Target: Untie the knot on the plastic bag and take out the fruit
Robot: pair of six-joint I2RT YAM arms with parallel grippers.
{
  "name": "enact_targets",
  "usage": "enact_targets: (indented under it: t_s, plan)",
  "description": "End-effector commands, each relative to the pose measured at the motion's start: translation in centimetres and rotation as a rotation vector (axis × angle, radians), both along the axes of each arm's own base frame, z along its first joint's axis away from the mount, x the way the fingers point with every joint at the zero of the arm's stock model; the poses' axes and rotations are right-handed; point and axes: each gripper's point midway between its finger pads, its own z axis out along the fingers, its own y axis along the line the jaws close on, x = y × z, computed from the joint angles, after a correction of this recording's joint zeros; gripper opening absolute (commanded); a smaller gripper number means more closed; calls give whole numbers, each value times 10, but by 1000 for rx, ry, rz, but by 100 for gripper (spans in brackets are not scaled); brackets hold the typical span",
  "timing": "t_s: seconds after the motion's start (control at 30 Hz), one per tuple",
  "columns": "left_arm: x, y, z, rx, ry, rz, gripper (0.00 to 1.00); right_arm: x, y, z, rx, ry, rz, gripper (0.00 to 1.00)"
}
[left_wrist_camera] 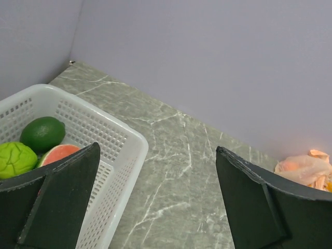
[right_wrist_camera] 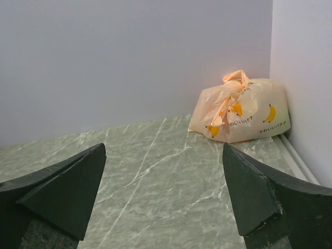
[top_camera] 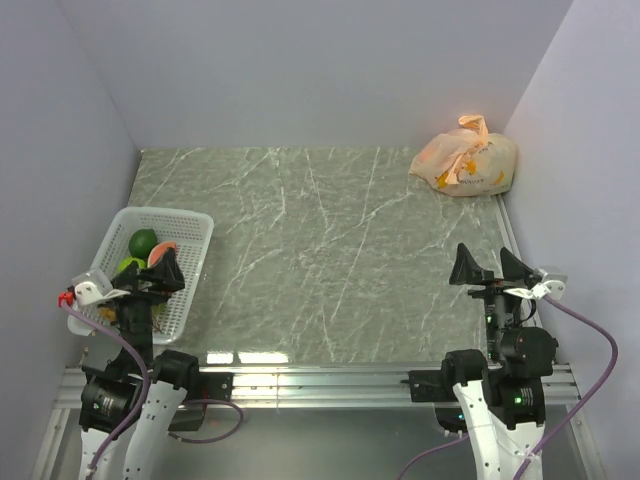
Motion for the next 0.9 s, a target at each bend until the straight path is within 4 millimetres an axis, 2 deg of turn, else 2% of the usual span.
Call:
enact_targets:
  t_s: [0.0, 0.17, 0.27, 0.3, 0.33, 0.37, 0.4, 0.43, 0.47, 0.5, 0.53, 0.6, 0.63, 0.7, 0.73, 0.8, 0.83, 0.87]
  plan:
    - [-22, 0, 31, -18, -145, -30, 99, -39, -5, 36, 17, -185, -11, 100]
    - [-15, -4, 28, -27, -110, -45, 99, -21, -13, 37, 86, -97, -59, 100]
    - [-4, -8, 22, -45, -43, -48, 99, 7, -2, 40, 114, 15, -8, 100]
    - [5, -12, 17, -38, 2, -57, 99, 14, 1, 42, 144, 38, 4, 100]
    - [10, -14, 14, -32, 31, -65, 99, 32, 2, 45, 178, 96, 1, 100]
    - [14, -18, 15, -24, 46, -79, 99, 42, -3, 39, 228, 150, -39, 100]
    - [26, -30, 7, 8, 101, -132, 99, 53, -2, 37, 319, 199, -44, 100]
    - [32, -35, 3, 19, 129, -152, 99, 77, -1, 40, 344, 272, -65, 100]
    - [37, -42, 1, 26, 151, -184, 99, 88, -1, 30, 361, 352, -86, 100]
    - [48, -55, -12, 40, 217, -236, 100, 101, -4, 26, 401, 394, -126, 100]
    - [53, -62, -18, 48, 248, -271, 99, 127, -5, 22, 414, 460, -165, 100]
    - [66, -73, -38, 73, 345, -317, 99, 154, -10, 12, 426, 517, -219, 100]
    - [68, -80, -44, 82, 371, -352, 99, 177, -17, 0, 423, 555, -279, 100]
    - [75, -82, -62, 92, 435, -359, 99, 203, -27, -11, 452, 579, -341, 100]
    - [76, -84, -66, 94, 446, -366, 99, 226, -36, -25, 463, 617, -377, 100]
    - [77, -87, -68, 96, 443, -383, 99, 249, -40, -41, 505, 649, -403, 100]
    - [77, -87, -65, 92, 432, -383, 99, 267, -58, -58, 527, 678, -447, 100]
    - [77, -88, -66, 93, 428, -392, 99, 279, -63, -64, 543, 675, -452, 100]
